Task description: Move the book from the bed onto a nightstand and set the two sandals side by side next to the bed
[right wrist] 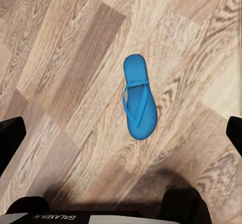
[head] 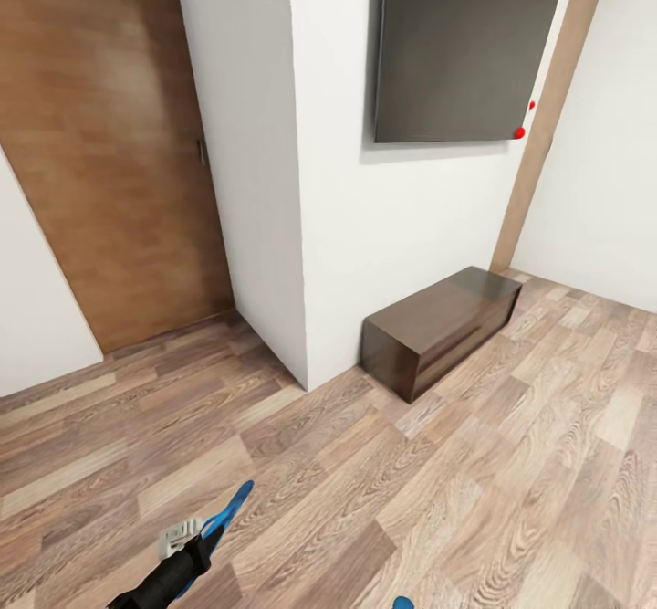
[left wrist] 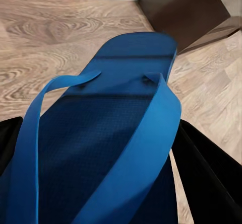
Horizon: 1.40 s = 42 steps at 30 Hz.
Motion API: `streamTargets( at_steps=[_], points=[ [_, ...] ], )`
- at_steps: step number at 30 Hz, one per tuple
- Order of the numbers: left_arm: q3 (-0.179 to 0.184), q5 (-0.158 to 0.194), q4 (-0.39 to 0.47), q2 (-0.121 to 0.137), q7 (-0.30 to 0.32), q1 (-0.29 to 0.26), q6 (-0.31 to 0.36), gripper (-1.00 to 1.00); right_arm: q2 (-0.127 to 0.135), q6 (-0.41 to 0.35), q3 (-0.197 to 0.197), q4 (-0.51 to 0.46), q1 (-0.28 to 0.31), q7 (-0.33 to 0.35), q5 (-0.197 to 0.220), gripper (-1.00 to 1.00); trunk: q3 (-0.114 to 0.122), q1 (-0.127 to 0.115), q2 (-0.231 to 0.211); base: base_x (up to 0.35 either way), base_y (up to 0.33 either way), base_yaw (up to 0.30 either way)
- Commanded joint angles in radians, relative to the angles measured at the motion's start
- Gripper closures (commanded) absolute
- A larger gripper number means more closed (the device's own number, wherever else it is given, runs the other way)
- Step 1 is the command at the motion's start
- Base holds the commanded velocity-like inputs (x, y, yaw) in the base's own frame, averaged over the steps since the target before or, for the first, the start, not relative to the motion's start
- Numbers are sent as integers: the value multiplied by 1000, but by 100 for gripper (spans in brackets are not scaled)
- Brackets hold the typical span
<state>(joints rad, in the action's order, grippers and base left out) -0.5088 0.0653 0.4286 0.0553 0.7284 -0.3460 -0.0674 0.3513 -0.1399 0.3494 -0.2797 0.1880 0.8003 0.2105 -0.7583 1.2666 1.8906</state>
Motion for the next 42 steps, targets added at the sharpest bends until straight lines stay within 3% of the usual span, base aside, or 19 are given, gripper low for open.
streamTargets(
  at_steps=[1,18,21,23,24,26,32,33,35,36,37,38,40,41,42],
  points=[
    [-4,1,-1,0,4,-1,-3,100,0,-10,2,0,1,4,9,-100,-1,0,0,0,0,-219],
    [1,-2,1,-4,-19,-1,-3,100,-1,-10,0,2,1,2,8,-100,-1,0,0,0,0,-71],
    [7,-6,12,-41,-150,-10,3,100,-1,-10,-1,2,1,2,7,-100,-1,0,0,0,0,0],
    [14,-7,24,-57,-269,-20,4,100,-1,-10,-1,2,1,1,7,-100,-1,0,0,0,0,0],
    [17,-6,30,-59,-300,-24,4,100,-1,-10,-1,2,1,1,7,-100,-1,0,0,0,0,0],
    [51,-6,49,-71,-419,-46,4,100,-2,-10,-2,2,1,1,6,-100,-1,0,0,0,0,0],
    [148,-5,58,-75,-467,-55,3,100,-15,-10,-4,3,1,-10,6,-100,-1,0,0,0,0,0],
    [200,-4,59,-75,-472,-56,2,100,-41,-11,-5,-2,1,-65,4,-100,-1,0,0,0,0,0],
    [215,-2,60,-73,-470,-57,1,100,-60,-11,-7,-8,1,-108,3,-100,-1,0,0,0,0,0],
    [225,-1,61,-72,-462,-57,1,100,-86,-12,-13,-14,2,-159,1,-100,-1,0,0,0,0,0],
    [233,1,61,-72,-438,-57,1,100,-138,-16,-24,-37,3,-254,-12,-100,-1,0,0,0,0,0],
    [234,1,62,-71,-429,-57,1,100,-158,-18,-27,-49,3,-290,-20,-100,-1,0,0,0,0,0],
    [237,2,62,-71,-393,-57,1,100,-241,-26,-36,-110,6,-448,-73,-100,-1,0,0,0,0,0],
    [237,2,63,-70,-387,-57,1,100,-262,-28,-37,-125,8,-488,-90,-100,-1,0,0,0,0,0],
    [238,3,66,-70,-378,-57,1,100,-303,-31,-39,-152,20,-567,-129,-100,-1,0,0,0,0,0]
  ],
)
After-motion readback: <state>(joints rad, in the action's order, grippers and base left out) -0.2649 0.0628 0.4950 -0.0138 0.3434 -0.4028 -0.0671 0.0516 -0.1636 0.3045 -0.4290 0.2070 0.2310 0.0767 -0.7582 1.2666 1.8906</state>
